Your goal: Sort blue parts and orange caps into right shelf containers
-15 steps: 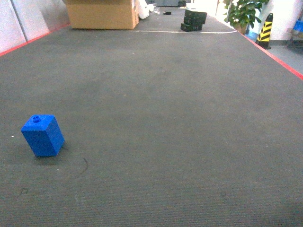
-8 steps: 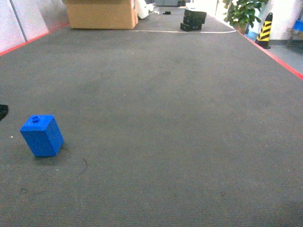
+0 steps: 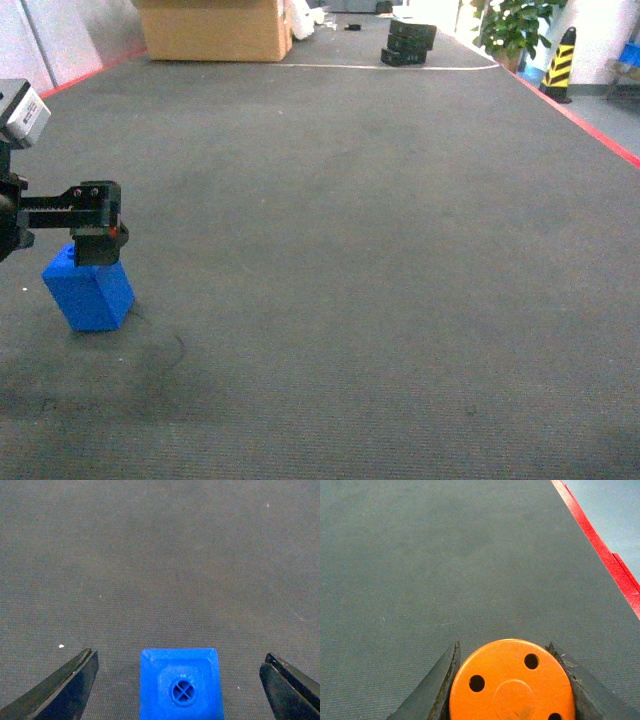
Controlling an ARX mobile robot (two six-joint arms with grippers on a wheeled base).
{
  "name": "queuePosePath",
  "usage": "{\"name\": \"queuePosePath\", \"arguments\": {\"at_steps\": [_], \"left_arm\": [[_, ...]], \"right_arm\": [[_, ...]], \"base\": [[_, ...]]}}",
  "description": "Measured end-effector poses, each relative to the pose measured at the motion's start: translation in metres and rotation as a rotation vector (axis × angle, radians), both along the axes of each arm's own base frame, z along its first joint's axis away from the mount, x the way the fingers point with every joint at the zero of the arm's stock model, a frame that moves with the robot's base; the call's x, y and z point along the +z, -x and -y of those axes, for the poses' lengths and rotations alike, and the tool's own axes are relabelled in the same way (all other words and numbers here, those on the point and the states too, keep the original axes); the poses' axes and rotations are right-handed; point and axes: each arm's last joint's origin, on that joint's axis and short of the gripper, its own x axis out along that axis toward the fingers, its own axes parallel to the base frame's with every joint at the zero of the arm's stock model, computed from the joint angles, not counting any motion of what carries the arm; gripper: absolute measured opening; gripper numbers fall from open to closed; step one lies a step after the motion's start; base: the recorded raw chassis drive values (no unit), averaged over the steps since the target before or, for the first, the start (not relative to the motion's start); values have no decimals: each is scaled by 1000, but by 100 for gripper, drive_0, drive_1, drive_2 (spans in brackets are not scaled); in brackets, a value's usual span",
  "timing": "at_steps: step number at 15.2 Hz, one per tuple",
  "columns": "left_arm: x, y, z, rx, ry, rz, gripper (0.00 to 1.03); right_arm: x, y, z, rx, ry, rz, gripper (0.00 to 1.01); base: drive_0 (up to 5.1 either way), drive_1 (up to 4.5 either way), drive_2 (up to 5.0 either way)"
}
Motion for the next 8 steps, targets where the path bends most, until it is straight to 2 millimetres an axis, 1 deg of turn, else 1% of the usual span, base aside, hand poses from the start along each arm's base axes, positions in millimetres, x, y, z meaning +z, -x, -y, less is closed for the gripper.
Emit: {"name": "queuePosePath", "arguments": {"at_steps": [1, 2, 4, 5, 7, 8], "left_arm": [[-12, -11, -3, 13, 9, -33, 98], [-24, -16, -4, 35, 38, -58, 98], [-31, -18, -4, 63, 23, -60, 98], [-34, -17, -4, 74, 12, -74, 95], [-41, -14, -3, 66, 15, -87, 77], [-43, -12, -2, 63, 16, -94, 66]], "right_arm": [[0, 0, 0, 0, 0, 0, 44], [0, 0, 0, 0, 0, 0, 44], [0, 0, 0, 0, 0, 0, 44], [0, 0, 0, 0, 0, 0, 44], [0, 0, 0, 0, 0, 0, 44], [0, 0, 0, 0, 0, 0, 44]], "base": [[0, 0, 0], [0, 0, 0], [0, 0, 0], [0, 0, 0], [0, 0, 0], [0, 0, 0]]}}
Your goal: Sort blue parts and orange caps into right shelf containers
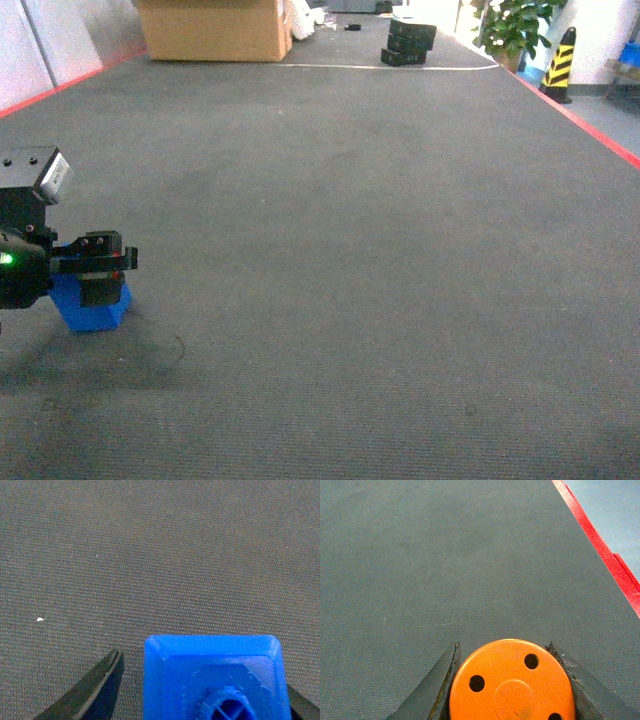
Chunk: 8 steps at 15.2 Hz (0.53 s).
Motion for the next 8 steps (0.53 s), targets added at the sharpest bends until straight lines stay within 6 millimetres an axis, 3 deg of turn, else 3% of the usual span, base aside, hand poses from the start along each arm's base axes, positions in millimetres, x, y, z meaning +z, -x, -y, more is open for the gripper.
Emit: {"name": "queuePosePath", "arguments": {"at_steps": [1, 2, 4, 8], "left_arm": [[0, 2, 0, 1, 1, 5, 52], [2, 9, 1, 0, -2, 9, 46], [14, 27, 0, 1, -1, 40, 45], [63, 84, -7, 2, 12, 185, 45]], "right_arm": [[0, 0, 0, 0, 0, 0, 44], [0, 0, 0, 0, 0, 0, 44], [0, 0, 0, 0, 0, 0, 44], [0, 0, 0, 0, 0, 0, 44]], "base": [[0, 0, 0], [0, 0, 0], [0, 0, 0], [0, 0, 0]]}}
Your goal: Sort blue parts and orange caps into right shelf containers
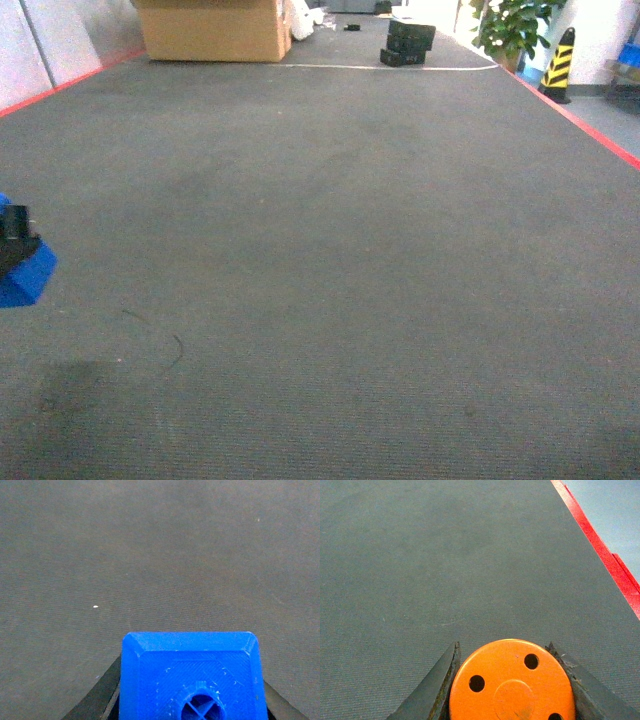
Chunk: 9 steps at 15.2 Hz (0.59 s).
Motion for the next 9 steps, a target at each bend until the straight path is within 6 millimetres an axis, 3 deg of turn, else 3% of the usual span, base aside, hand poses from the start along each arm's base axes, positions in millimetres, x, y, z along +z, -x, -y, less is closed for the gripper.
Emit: {"name": "queuePosePath", "arguments": {"at_steps": [2, 3, 5, 9], "left_arm": [[16, 66, -6, 2, -20, 70, 45], [20, 81, -7, 11, -45, 114, 45], [32, 83, -8, 16, -58, 182, 45], [29, 82, -8, 10, -70, 161, 45]], "right_arm": [[0, 0, 0, 0, 0, 0, 44], [0, 0, 0, 0, 0, 0, 44], [0, 0, 0, 0, 0, 0, 44], [0, 0, 0, 0, 0, 0, 44]], "base": [[0, 0, 0], [0, 0, 0], [0, 0, 0], [0, 0, 0]]}}
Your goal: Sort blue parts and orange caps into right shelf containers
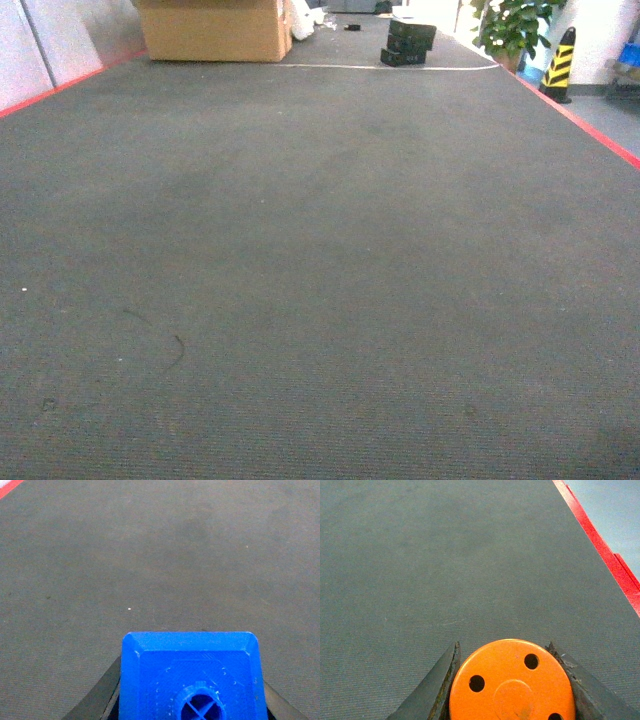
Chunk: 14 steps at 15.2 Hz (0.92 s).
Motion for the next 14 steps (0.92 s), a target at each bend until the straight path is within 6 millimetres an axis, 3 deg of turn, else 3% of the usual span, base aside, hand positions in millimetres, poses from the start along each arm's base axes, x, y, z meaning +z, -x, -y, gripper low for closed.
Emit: {"name": "queuePosePath", "arguments": {"at_steps": [14], "left_arm": [[0, 0, 0, 1, 0, 3, 45]], "right_arm": [[0, 0, 0, 0, 0, 0, 44]], "base": [[483, -262, -262]]}}
